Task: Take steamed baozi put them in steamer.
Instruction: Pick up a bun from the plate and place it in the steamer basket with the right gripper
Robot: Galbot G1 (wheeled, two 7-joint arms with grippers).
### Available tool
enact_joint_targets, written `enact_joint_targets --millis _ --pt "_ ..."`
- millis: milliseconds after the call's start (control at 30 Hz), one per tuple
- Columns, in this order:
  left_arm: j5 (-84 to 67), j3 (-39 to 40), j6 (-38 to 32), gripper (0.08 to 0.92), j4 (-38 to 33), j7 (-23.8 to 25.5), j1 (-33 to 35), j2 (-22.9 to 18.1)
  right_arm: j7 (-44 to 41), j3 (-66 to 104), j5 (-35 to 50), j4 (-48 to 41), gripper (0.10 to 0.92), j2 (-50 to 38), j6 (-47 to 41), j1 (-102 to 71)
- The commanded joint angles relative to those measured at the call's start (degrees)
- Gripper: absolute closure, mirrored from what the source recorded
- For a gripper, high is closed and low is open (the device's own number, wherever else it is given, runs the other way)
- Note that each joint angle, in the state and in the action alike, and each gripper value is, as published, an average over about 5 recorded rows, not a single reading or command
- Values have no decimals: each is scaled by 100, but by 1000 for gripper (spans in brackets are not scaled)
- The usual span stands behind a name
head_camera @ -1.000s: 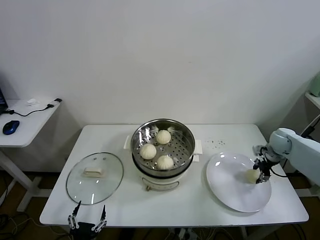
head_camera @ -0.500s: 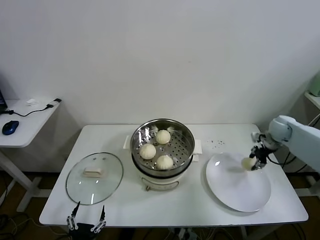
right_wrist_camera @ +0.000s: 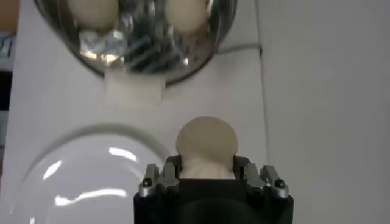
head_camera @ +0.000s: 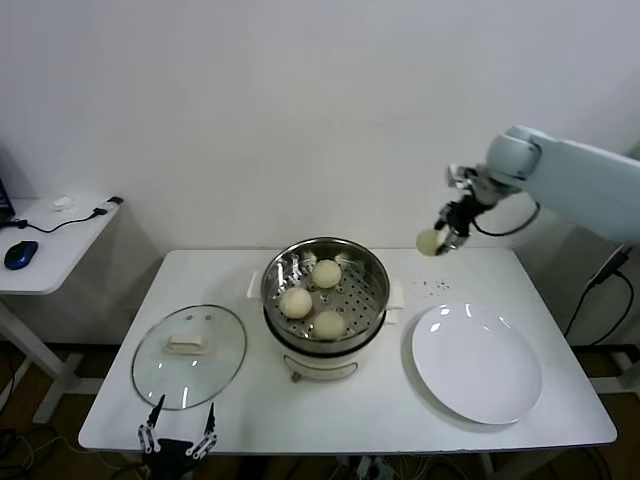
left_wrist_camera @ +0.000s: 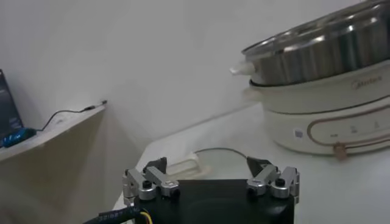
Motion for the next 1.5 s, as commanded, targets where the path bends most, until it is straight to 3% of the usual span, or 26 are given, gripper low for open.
enact_joint_targets --millis 33,600,1200,1300,1500 --pt "-21 66 37 177 -89 5 -49 -44 386 -990 1785 246 457 1700 -402 1043" --pt "-117 -1 128 177 -90 46 -223 -90 980 -1719 1618 553 457 2090 -714 112" --pt "-220 -46 166 177 100 52 -355 -50 1022 -1696 1269 224 451 2161 -712 -458" --pt "-221 -47 170 177 106 53 -362 -46 1013 -1655 1237 199 413 2152 -702 -468" --pt "-208 -38 181 177 94 54 -366 -43 925 -1528 1244 224 255 2043 -668 -374"
